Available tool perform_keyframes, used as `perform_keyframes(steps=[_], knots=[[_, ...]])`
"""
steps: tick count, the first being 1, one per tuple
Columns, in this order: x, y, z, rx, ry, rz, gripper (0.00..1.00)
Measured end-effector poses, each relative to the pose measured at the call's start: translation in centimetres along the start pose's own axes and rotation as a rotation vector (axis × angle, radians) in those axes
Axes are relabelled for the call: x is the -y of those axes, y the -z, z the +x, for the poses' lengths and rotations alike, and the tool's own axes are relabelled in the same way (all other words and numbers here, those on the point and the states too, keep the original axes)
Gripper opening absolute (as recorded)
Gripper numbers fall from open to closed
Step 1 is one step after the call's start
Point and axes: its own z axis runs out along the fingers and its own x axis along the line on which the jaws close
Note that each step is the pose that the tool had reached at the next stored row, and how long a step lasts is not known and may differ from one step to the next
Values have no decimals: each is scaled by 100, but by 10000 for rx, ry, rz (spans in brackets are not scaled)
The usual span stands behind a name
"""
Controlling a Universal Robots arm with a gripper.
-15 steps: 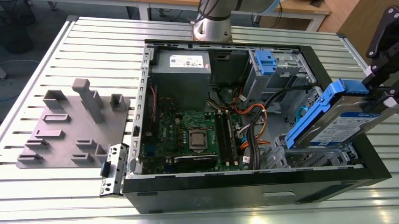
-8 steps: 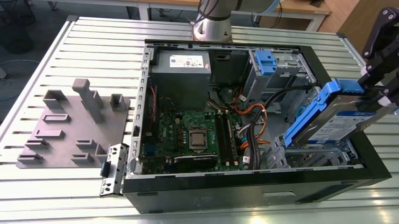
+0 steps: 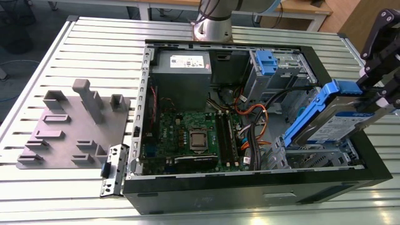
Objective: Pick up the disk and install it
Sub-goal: 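Insert the disk into the insertion slot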
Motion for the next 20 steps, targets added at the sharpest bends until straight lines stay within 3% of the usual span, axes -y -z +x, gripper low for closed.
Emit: perform_keyframes(steps=[11, 20], knots=[[-10, -62, 3, 14, 1, -1, 35], [-7, -201, 10, 15, 0, 0, 35]])
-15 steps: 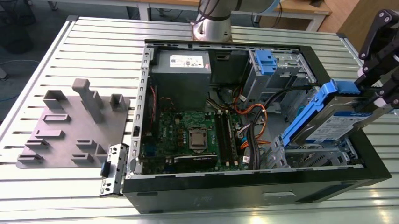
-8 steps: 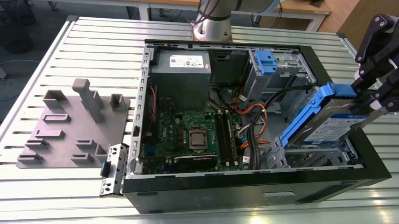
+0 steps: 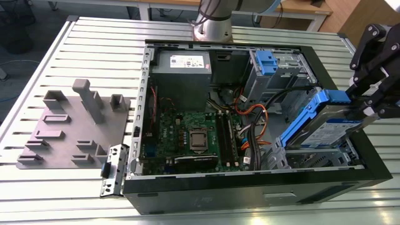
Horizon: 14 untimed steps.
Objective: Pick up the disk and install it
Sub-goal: 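Insert the disk into the insertion slot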
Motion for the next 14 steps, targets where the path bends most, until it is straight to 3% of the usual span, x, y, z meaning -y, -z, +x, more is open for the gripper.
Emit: perform_keyframes(steps=[5, 10, 14], knots=[[2, -103, 5, -1, 0, 0, 35], [2, -108, 5, 1, 0, 0, 35], [3, -170, 9, -1, 0, 1, 35]])
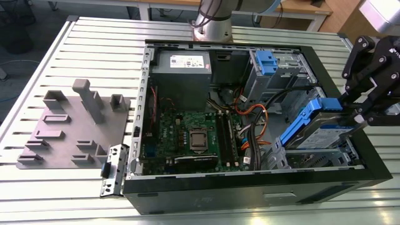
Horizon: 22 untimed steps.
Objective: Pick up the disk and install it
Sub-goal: 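Insert the disk into the insertion slot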
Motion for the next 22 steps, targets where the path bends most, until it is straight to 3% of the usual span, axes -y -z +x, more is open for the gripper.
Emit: perform_keyframes(steps=[22], knots=[[8, -400, 20, -19, 0, 0, 35]])
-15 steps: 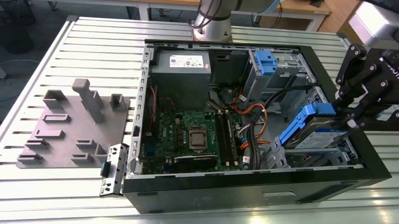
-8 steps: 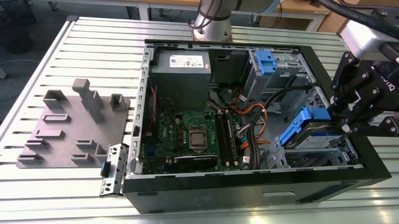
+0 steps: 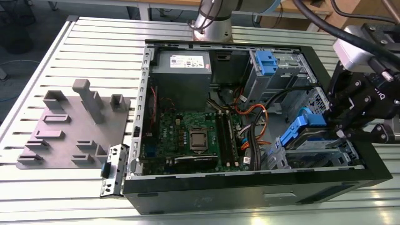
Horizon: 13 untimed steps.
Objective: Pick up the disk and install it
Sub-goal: 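Insert the disk into the insertion slot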
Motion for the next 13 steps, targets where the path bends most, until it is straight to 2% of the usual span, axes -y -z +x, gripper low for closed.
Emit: perform_keyframes(steps=[13], knots=[[4, -235, 12, -4, 0, 0, 35]])
